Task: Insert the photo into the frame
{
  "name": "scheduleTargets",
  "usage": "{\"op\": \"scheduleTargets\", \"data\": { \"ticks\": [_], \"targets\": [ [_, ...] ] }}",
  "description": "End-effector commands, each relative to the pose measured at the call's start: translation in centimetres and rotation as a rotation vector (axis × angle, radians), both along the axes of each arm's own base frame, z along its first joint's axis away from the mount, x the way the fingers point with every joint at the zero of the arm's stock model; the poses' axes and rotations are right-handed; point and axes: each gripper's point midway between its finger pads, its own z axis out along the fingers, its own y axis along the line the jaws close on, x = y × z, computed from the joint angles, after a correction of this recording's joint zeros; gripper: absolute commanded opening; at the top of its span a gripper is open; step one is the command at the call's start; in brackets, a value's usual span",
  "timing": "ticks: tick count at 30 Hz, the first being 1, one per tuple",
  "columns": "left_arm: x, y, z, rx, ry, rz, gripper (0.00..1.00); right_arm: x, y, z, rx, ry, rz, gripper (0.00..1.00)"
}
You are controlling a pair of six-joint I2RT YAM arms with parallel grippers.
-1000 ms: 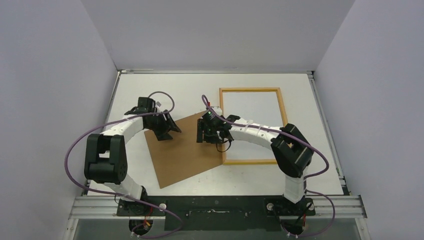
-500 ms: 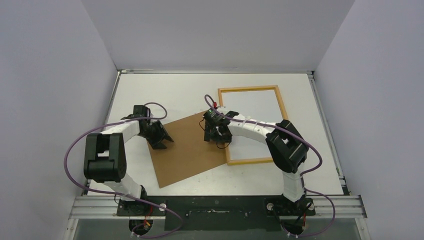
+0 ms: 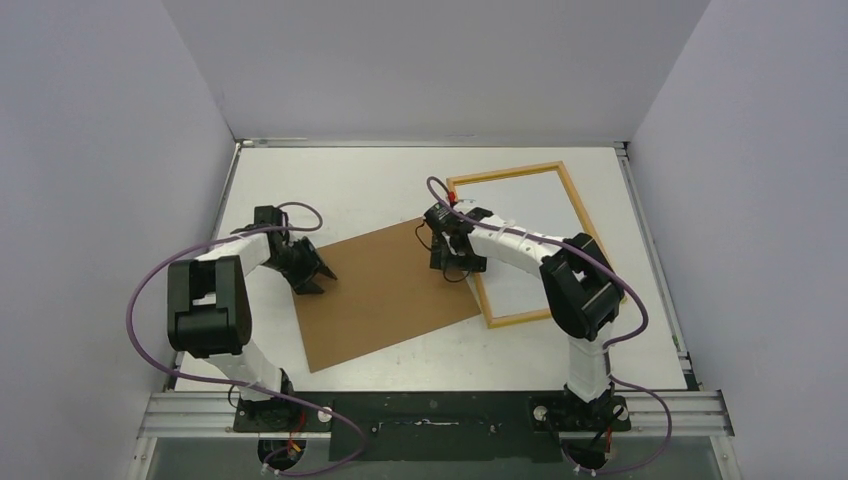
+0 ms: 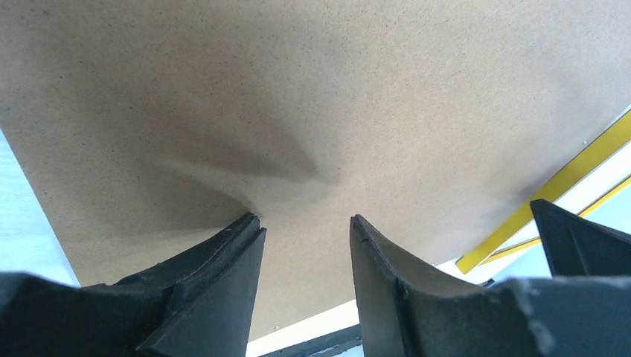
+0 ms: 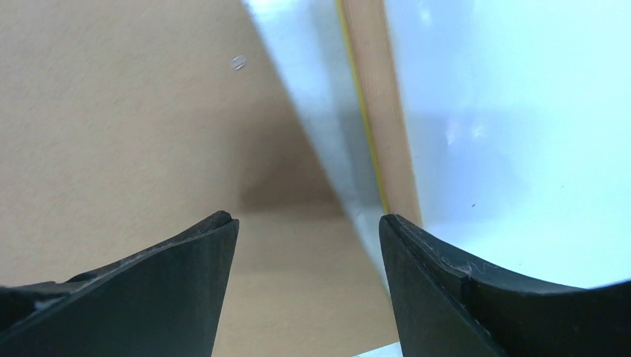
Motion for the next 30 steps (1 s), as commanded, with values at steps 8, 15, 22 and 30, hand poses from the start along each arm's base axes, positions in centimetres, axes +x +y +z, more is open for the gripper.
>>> {"op": "scheduleTargets", "data": {
  "ticks": [8, 15, 22, 30],
  "targets": [
    [1.0, 4.3, -0.3, 0.119, -0.006, 0.013, 0.50, 2.6, 1.6, 0.1, 0.095, -0.005, 0.086, 0.73],
    [2.1, 4.9, 4.3, 0.134, -0.110, 0.014, 0.68, 2.5, 2.2, 2.1, 0.152, -0.050, 0.136, 0.72],
    [-0.9, 8.4, 5.1, 0.325, -0.027, 0.076, 0.87, 1.7, 3.2, 4.2, 0.135, -0.094, 0.200, 0.73],
    [-3.5, 9.2, 2.7, 0.351, 0.036, 0.158, 0.97, 1.3, 5.5, 2.4, 0.227, -0.024, 0.261, 0.78]
  ]
}}
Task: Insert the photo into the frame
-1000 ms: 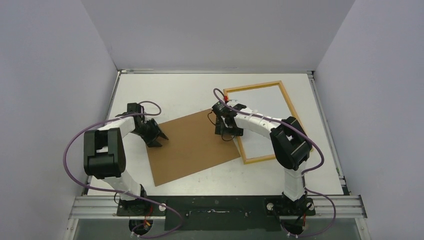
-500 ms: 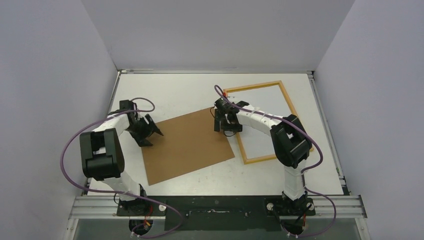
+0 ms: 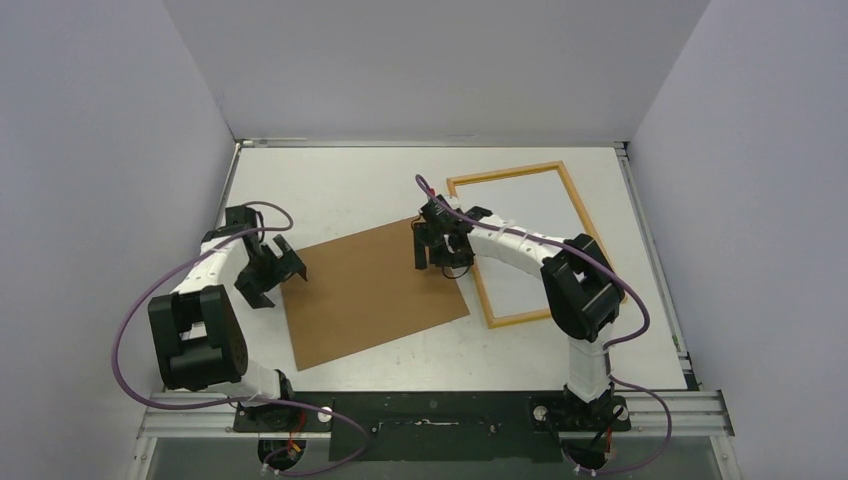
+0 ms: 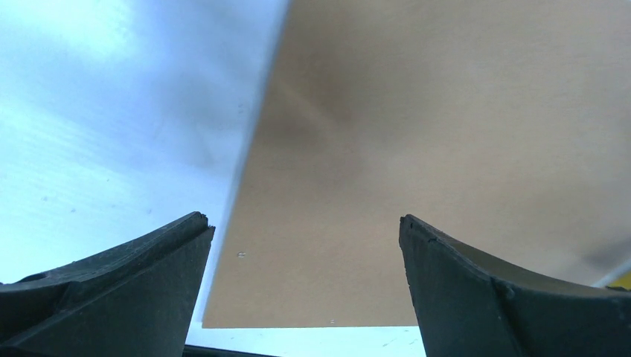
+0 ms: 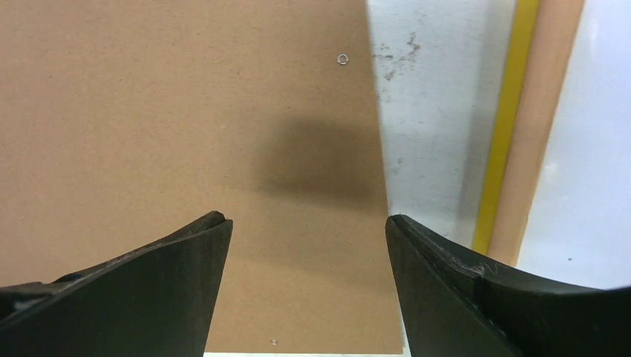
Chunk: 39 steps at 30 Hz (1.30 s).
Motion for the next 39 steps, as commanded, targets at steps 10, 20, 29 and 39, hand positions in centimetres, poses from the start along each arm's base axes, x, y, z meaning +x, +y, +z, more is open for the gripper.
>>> {"op": "scheduleTargets", "data": {
  "ticks": [10, 20, 29, 39],
  "targets": [
    [-2.7, 0.8, -3.6, 0.018, 0.109, 0.053, 0.95, 1.4, -0.1, -2.0, 0.083, 0.092, -0.006, 0.78],
    [-1.7, -1.6, -4.3, -0.122, 0.071, -0.001, 0.80, 0.1, 2.8, -2.5, 0.231, 0.188, 0.063, 0.77],
    [0.0, -5.4, -4.2, -0.363, 0.010, -0.072, 0.67, 1.2, 7.0, 4.5, 0.551, 0.108, 0.107, 0.76],
    [0.9, -8.5, -3.9, -0.526, -0.029, -0.136, 0.63, 3.0, 6.4, 9.9, 0.642, 0.004, 0.073, 0.76]
  ]
}}
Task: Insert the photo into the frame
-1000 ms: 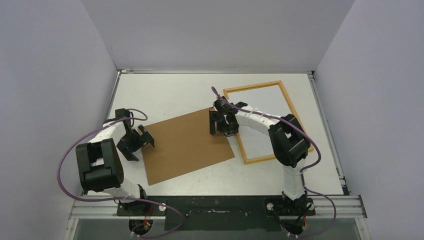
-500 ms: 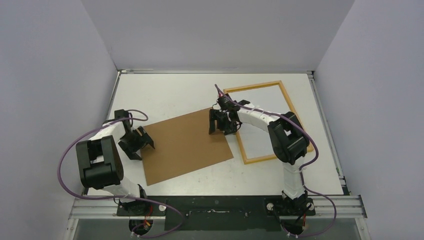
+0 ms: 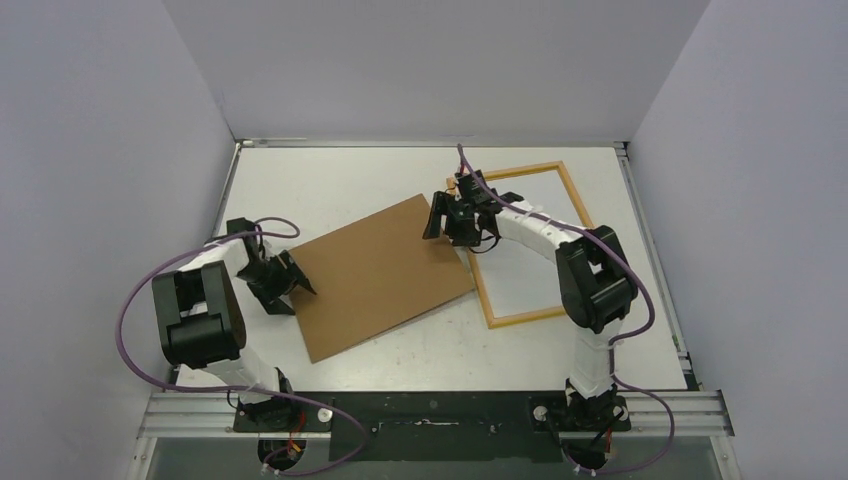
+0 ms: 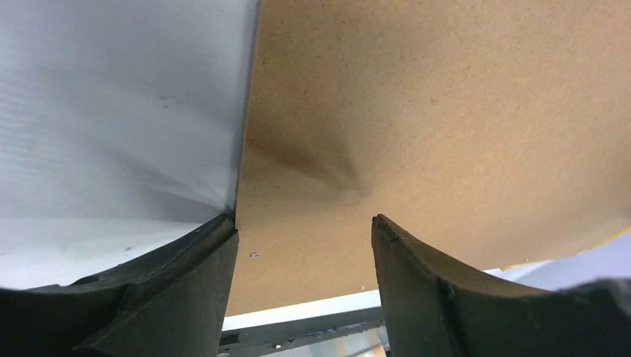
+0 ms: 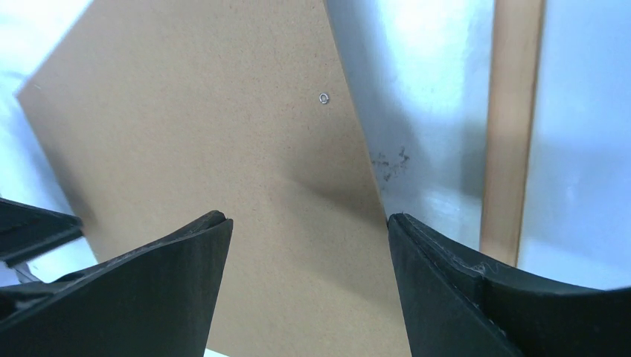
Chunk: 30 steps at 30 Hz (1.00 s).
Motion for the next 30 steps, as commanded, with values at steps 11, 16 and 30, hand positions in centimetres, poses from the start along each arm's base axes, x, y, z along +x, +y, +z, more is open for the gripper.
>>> {"op": "scheduleTargets", "data": {
  "ticks": [11, 16, 30],
  "targets": [
    [2.8, -9.3, -1.0, -0.323, -0.120, -0.168, 0.61, -0.2, 2.4, 5.8, 0.164, -0.069, 0.030, 0.76],
    [2.2, -10.5, -2.0, -0.322, -0.100, -0.181, 0.61, 1.1, 0.2, 3.5, 0.096, -0.053, -0.010, 0.76],
    [1.7, -9.6, -2.9, -0.263, -0.065, -0.204, 0.62, 3.9, -9.5, 1.7, -0.093, -0.088, -0.224, 0.76]
  ]
}}
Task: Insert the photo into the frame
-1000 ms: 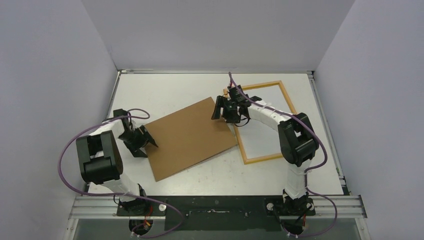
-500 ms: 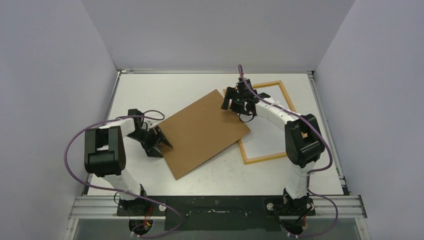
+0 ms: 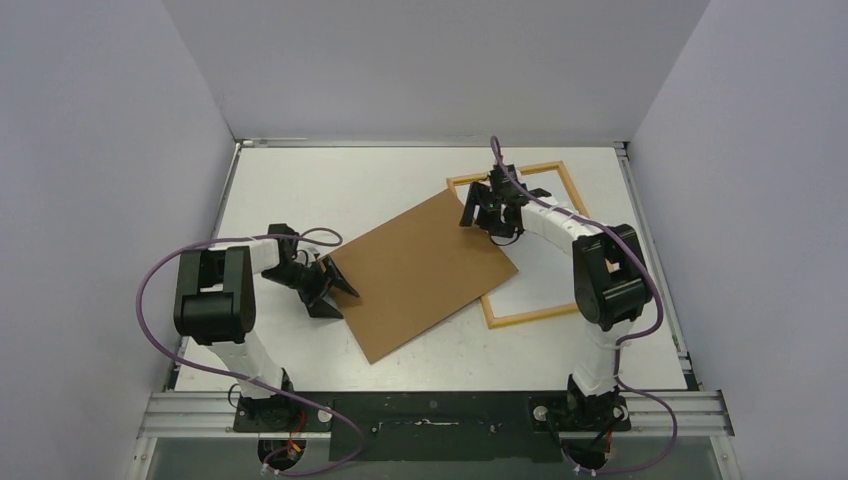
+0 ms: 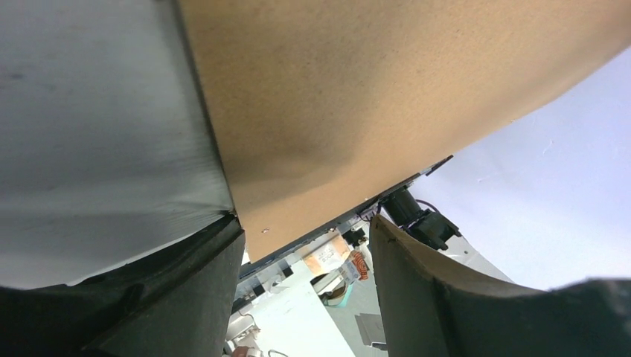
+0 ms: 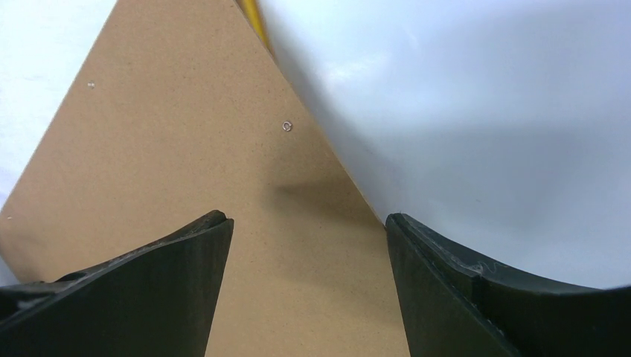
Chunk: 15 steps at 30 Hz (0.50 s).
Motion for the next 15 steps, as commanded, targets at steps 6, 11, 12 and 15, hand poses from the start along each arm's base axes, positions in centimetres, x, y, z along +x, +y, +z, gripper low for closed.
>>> {"op": "scheduleTargets", "data": {
  "ticks": [6, 11, 12, 15],
  "targets": [
    [3.2, 1.2, -3.3, 0.129, -0.176, -0.079, 0.62, -1.8, -6.8, 0.2, -0.110, 0.039, -0.173, 0.76],
    [3.4, 1.4, -2.8, 0.137, -0.188, -0.092, 0.62, -2.9, -9.7, 1.9, -0.123, -0.015, -0.249, 0.76],
    [3.6, 1.4, -2.6, 0.140, -0.193, -0.093, 0.63, -3.4, -10.0, 2.5, -0.119, -0.031, -0.262, 0.76],
    [3.7, 1.5, -2.2, 0.146, -0.205, -0.100, 0.64, -5.5, -11.1, 2.4, -0.121, -0.028, -0.305, 0.76]
  ]
}}
